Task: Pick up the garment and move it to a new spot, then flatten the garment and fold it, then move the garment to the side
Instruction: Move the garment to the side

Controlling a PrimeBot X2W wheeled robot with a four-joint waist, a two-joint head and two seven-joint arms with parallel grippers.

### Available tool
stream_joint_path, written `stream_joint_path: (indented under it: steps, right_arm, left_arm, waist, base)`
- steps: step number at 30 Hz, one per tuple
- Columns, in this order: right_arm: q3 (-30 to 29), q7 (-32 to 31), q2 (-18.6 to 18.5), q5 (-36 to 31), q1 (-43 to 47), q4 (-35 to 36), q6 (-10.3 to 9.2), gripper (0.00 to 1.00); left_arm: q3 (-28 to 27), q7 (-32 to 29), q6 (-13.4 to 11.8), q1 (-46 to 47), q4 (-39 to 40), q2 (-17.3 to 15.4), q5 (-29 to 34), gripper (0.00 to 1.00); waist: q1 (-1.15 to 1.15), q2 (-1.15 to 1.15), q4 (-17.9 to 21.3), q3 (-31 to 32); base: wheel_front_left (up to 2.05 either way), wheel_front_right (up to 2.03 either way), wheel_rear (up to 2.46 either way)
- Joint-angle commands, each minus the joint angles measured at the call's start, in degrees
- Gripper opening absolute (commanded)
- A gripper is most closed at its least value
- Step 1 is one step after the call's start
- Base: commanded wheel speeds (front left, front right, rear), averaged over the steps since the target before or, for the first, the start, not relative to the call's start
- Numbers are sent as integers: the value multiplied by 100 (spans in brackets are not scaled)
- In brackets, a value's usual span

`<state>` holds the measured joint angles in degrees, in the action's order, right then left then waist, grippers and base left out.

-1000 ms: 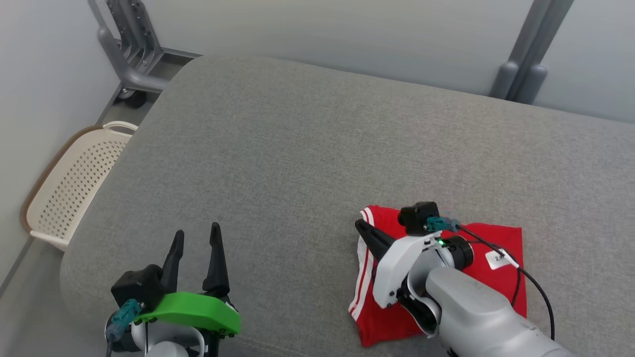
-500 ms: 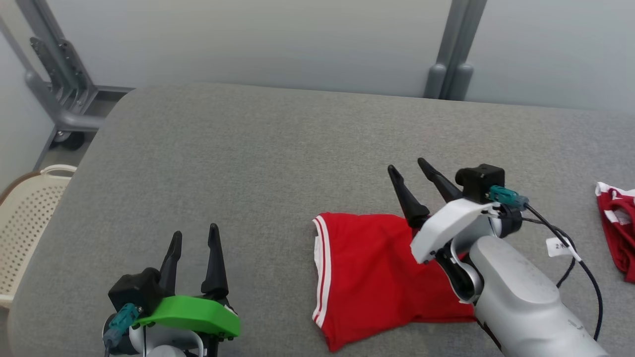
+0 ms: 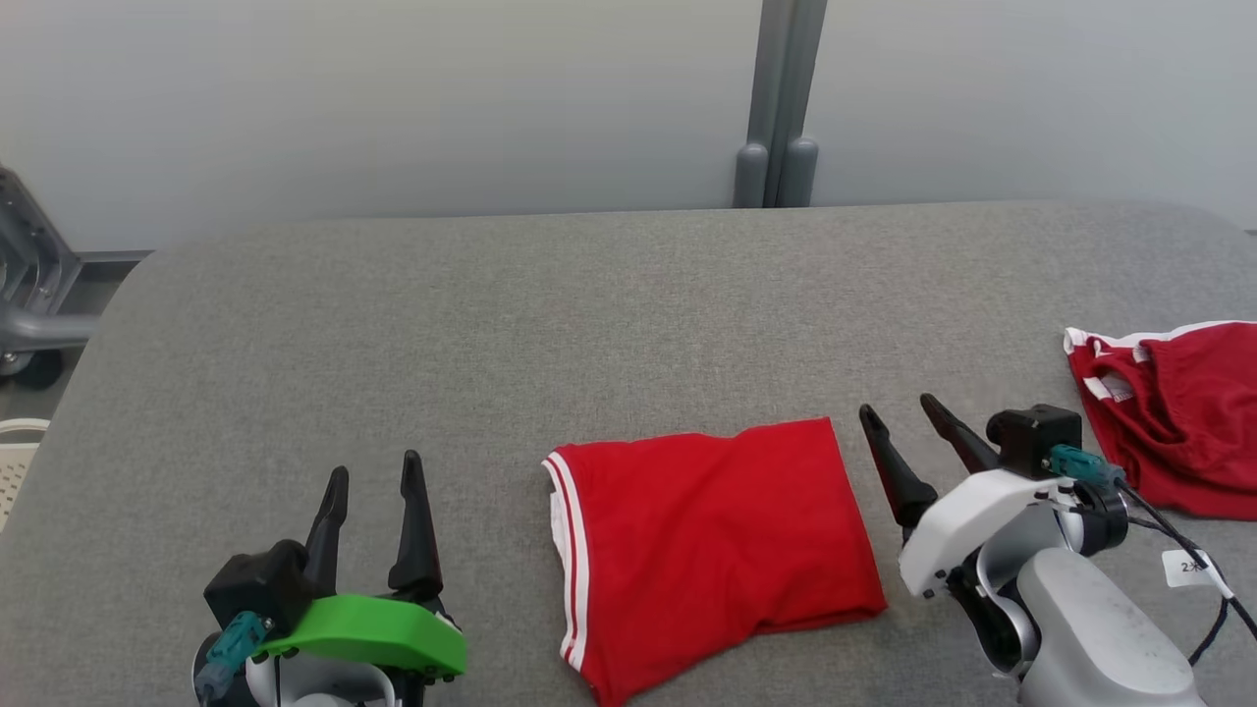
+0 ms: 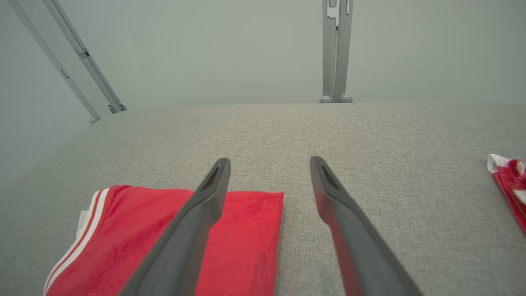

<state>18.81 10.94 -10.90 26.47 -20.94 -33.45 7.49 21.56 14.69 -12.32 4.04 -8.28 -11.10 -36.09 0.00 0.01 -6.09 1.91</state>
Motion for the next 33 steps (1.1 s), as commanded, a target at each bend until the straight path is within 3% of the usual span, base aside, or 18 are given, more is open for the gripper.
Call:
stream_joint_path:
  steps: [1,9,17,25,33]
  right_arm:
    - [-84,-182,-80,-67,180,119,0,100]
    - [-212,-1128,-282,268,487,389,0,100]
    - [-147,-2030,-521,966,351,253,0,100]
    - [-4,-2382,-650,1552,92,-344,0,100]
    - [277,-2632,-723,2188,-131,-704,0,100]
  left_arm:
    - [-17,20,-7,-91,6,-24,17,100]
    - [2,21,12,-84,2,-37,4,100]
    - [33,-19,-8,16,32,-85,57,100]
    - [52,-74,-33,96,51,-153,89,100]
    - [52,-77,-63,130,91,-175,86,100]
  waist:
    - [0,-1,75,53]
    - [0,-1,-11,31]
    - [0,-1,-388,-116]
    - [0,-1,-830,-305]
    - [0,-1,-1035,-420]
  base:
    - [0,0,0]
    - [0,0,0]
    - [0,0,0]
    - [0,0,0]
    - [0,0,0]
